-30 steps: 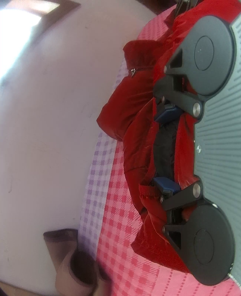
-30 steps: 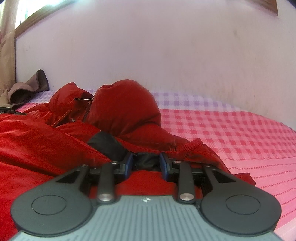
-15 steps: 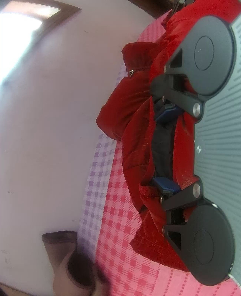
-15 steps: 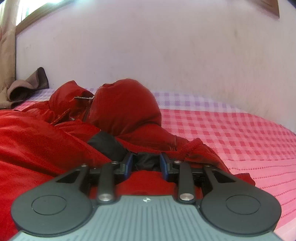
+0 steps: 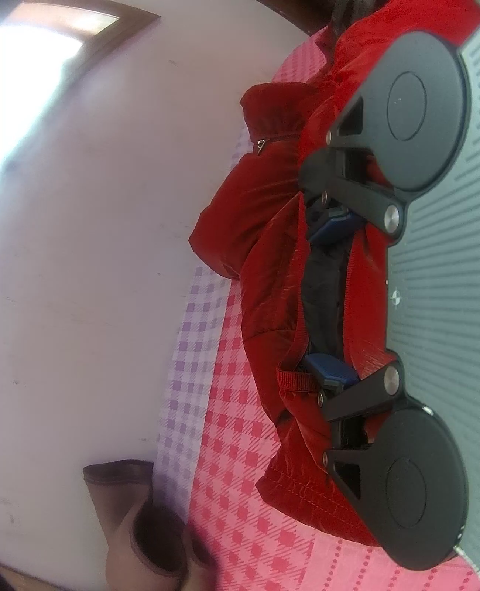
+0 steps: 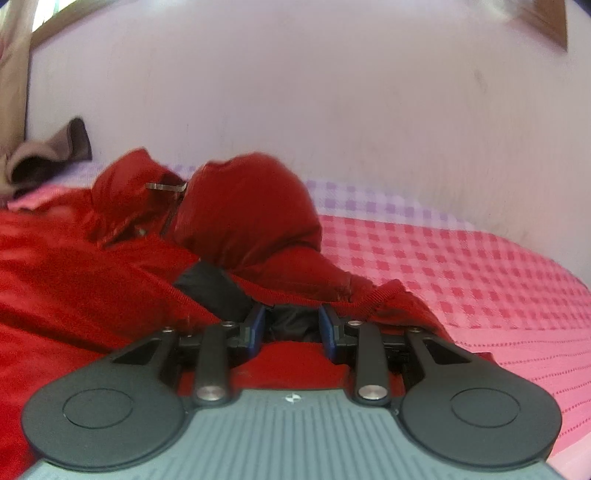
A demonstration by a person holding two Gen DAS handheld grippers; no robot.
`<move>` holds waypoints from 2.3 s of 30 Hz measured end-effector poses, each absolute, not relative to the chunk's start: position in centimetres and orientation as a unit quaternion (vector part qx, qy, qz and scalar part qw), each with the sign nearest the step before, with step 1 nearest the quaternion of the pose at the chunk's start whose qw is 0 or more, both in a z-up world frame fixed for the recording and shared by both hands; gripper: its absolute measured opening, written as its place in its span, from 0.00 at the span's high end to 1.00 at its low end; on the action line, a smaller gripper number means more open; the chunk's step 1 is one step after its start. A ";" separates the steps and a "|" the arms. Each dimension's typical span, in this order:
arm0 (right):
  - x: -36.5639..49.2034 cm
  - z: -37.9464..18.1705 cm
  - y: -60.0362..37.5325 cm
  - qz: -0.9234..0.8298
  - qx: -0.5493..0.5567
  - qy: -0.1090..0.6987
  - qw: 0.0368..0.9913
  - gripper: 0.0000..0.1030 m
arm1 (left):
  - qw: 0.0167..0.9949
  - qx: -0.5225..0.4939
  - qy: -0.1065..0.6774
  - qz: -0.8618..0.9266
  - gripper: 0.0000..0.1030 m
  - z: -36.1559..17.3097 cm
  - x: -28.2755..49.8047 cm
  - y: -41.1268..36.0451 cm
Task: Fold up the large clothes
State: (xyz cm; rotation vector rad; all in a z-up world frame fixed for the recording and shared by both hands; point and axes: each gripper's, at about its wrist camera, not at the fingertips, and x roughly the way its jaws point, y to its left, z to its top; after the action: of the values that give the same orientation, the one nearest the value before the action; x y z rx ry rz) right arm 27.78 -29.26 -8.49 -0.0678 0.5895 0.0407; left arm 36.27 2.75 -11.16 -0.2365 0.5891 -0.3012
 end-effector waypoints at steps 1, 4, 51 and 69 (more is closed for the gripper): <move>27.4 -7.6 -29.2 0.014 -0.030 0.284 0.958 0.69 | 0.939 -0.115 0.288 -0.147 0.35 -11.2 36.3 2.7; 25.1 -3.3 -27.7 0.053 -0.016 0.225 0.973 0.68 | 0.940 -0.113 0.287 -0.148 0.35 -11.1 36.2 2.7; 27.1 -9.4 -34.4 0.050 0.164 0.302 0.938 0.68 | 0.943 -0.092 0.283 -0.151 0.32 -10.7 35.9 2.6; 12.7 -5.0 -27.9 0.168 0.118 0.188 0.960 0.09 | 0.972 -0.014 0.225 -0.065 0.00 -3.6 28.1 3.7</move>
State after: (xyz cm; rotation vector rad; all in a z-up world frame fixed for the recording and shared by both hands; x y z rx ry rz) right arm 12.69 -27.89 -4.97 0.2401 0.3803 0.3413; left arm 28.05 3.66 -3.64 -0.0291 0.4536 -0.1319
